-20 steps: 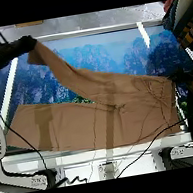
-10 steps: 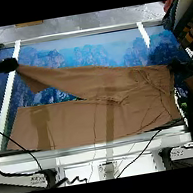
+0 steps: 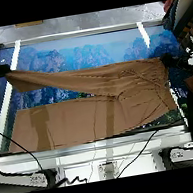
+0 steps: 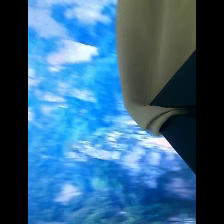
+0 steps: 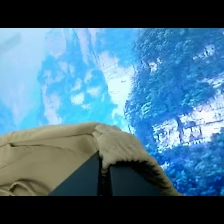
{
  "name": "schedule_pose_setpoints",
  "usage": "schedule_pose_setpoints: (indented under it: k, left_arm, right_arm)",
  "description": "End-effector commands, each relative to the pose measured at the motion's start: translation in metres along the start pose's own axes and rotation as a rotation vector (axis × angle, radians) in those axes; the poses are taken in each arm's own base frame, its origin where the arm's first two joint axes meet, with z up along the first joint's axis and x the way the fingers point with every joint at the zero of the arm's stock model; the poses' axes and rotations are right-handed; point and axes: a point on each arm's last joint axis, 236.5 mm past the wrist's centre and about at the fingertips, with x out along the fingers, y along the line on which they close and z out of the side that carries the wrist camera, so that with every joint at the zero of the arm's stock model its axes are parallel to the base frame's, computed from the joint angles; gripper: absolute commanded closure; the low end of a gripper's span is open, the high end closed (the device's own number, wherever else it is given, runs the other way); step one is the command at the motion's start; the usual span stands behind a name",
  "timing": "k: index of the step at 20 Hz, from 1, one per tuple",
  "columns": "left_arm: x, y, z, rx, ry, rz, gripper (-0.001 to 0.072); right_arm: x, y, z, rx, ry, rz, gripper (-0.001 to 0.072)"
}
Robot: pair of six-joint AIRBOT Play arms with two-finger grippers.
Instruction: Fold the clothes and pants, and hang the long-sleeved shirts on hangers.
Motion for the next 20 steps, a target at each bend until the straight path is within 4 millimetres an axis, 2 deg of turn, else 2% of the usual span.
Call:
schedule_pose_setpoints:
  k: [1, 2, 4, 7, 9, 10, 12, 13, 14, 16, 18, 19, 20]
  left_arm:
    - [0.025, -0.007, -0.085, 0.008, 0.260, -0.031, 0.0696]
    - [0.030, -0.010, -0.116, 0.004, 0.350, -0.045, 0.0696]
    - [0.031, -0.013, -0.164, -0.011, 0.498, -0.068, 0.0696]
    - [0.023, -0.009, -0.216, -0.046, 0.663, -0.088, 0.0696]
    - [0.024, -0.003, -0.236, -0.103, 0.729, -0.082, 0.0696]
    - [0.028, -0.001, -0.239, -0.132, 0.737, -0.073, 0.0696]
    - [0.046, -0.001, -0.231, -0.188, 0.676, -0.058, 0.0696]
    - [0.059, -0.007, -0.214, -0.220, 0.594, -0.073, 0.0696]
    - [0.072, -0.015, -0.187, -0.267, 0.474, -0.094, 0.0696]
    - [0.088, -0.019, -0.110, -0.423, 0.186, -0.102, 0.0699]
    - [0.078, -0.011, -0.021, -0.610, -0.115, -0.113, 0.0700]
    - [0.062, -0.007, 0.023, -0.622, -0.252, -0.126, 0.0700]
    - [0.042, -0.004, 0.058, -0.596, -0.351, -0.134, 0.0701]
  right_arm:
    - [0.001, 0.001, -0.001, -0.033, 0.001, -0.010, 0.0679]
    - [0.001, 0.001, -0.001, -0.033, 0.001, -0.010, 0.0680]
    - [0.001, 0.000, -0.001, -0.038, 0.001, -0.013, 0.0680]
    - [0.001, -0.005, -0.003, -0.077, 0.011, -0.032, 0.0680]
    - [0.001, -0.005, -0.006, -0.089, 0.024, -0.034, 0.0679]
    - [0.001, -0.006, -0.008, -0.095, 0.031, -0.035, 0.0680]
    - [0.001, -0.006, -0.009, -0.101, 0.036, -0.037, 0.0680]
    - [0.001, -0.006, -0.009, -0.101, 0.035, -0.037, 0.0680]
    - [0.001, -0.006, -0.008, -0.101, 0.034, -0.038, 0.0679]
    - [0.001, -0.006, -0.008, -0.101, 0.034, -0.038, 0.0680]
    - [0.001, -0.006, -0.008, -0.101, 0.034, -0.037, 0.0679]
    - [0.001, -0.006, -0.009, -0.100, 0.038, -0.036, 0.0679]
    - [0.001, -0.006, -0.009, -0.101, 0.039, -0.036, 0.0679]
